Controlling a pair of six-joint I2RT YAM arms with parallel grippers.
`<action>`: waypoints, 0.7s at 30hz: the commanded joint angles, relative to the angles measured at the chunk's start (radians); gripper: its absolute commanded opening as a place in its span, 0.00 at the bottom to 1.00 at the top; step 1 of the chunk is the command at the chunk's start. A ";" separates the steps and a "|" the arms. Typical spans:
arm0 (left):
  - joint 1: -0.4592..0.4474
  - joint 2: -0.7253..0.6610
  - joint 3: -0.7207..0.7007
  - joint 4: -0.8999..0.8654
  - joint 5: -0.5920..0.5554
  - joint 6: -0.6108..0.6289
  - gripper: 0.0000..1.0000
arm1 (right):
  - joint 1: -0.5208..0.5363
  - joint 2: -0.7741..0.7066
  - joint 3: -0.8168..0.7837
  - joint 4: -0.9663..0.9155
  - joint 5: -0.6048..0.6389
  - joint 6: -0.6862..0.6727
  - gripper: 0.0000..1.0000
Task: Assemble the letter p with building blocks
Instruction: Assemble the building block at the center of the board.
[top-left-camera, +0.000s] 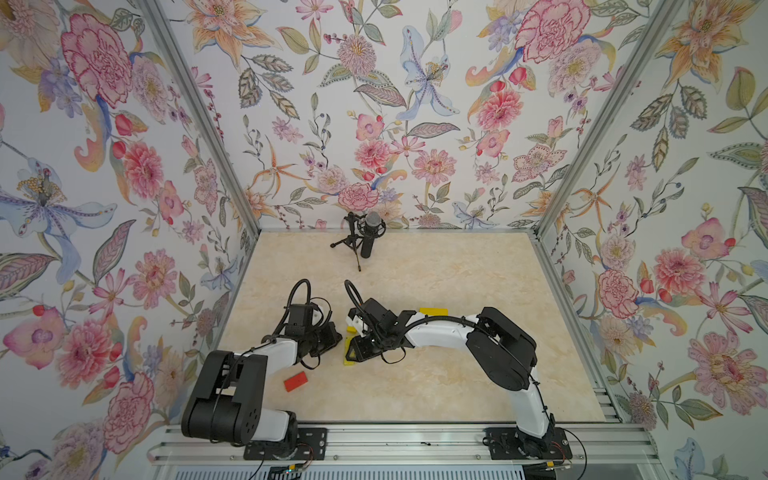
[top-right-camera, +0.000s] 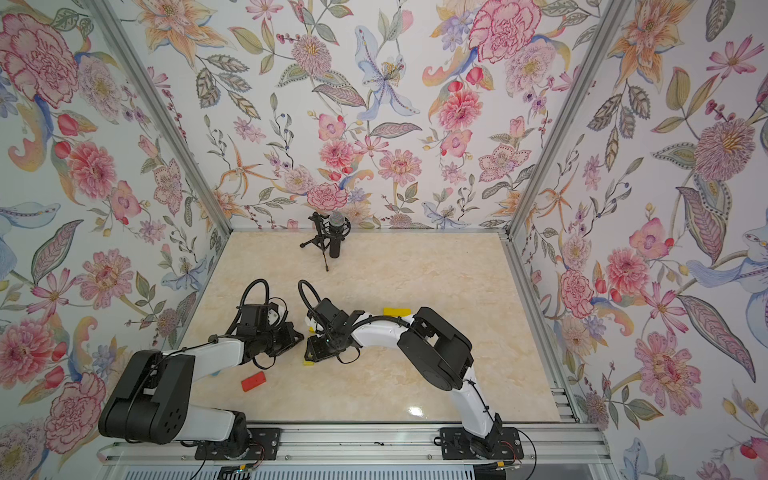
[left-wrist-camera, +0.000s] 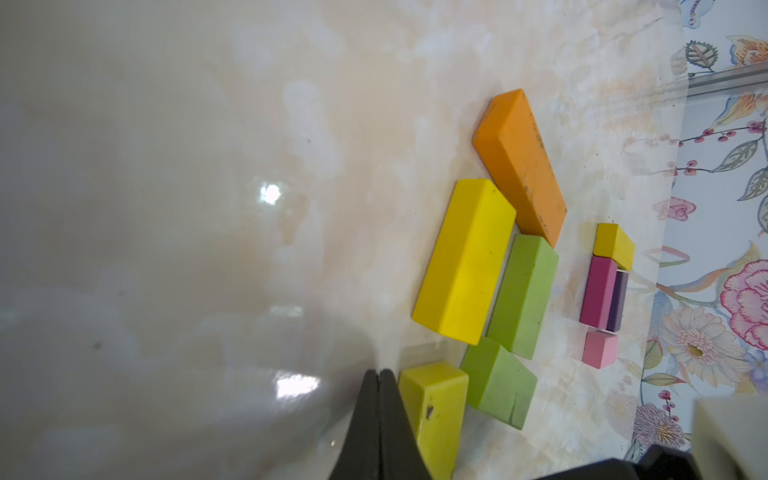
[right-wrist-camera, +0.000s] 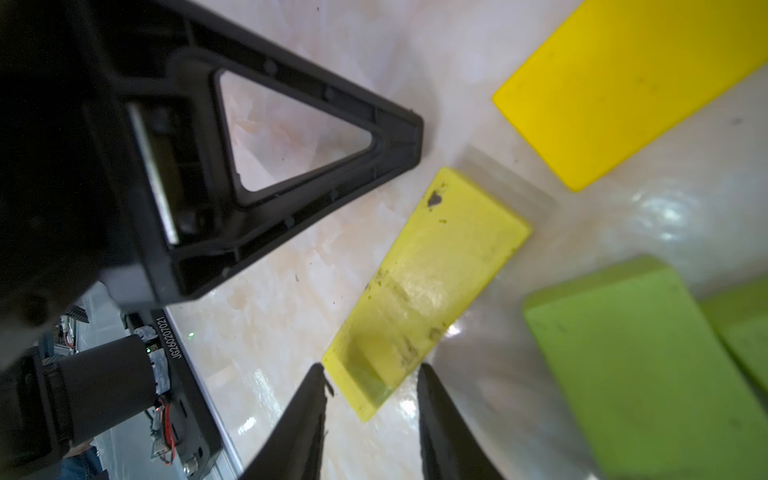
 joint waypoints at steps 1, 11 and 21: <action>0.010 -0.050 0.018 -0.120 -0.087 0.075 0.00 | -0.006 -0.018 -0.022 0.016 0.002 0.013 0.37; 0.010 -0.142 -0.064 -0.114 -0.003 0.068 0.00 | 0.005 0.030 0.018 0.023 -0.042 0.018 0.37; 0.010 -0.079 -0.077 -0.066 0.015 0.071 0.00 | -0.008 0.044 0.041 0.024 -0.045 0.019 0.37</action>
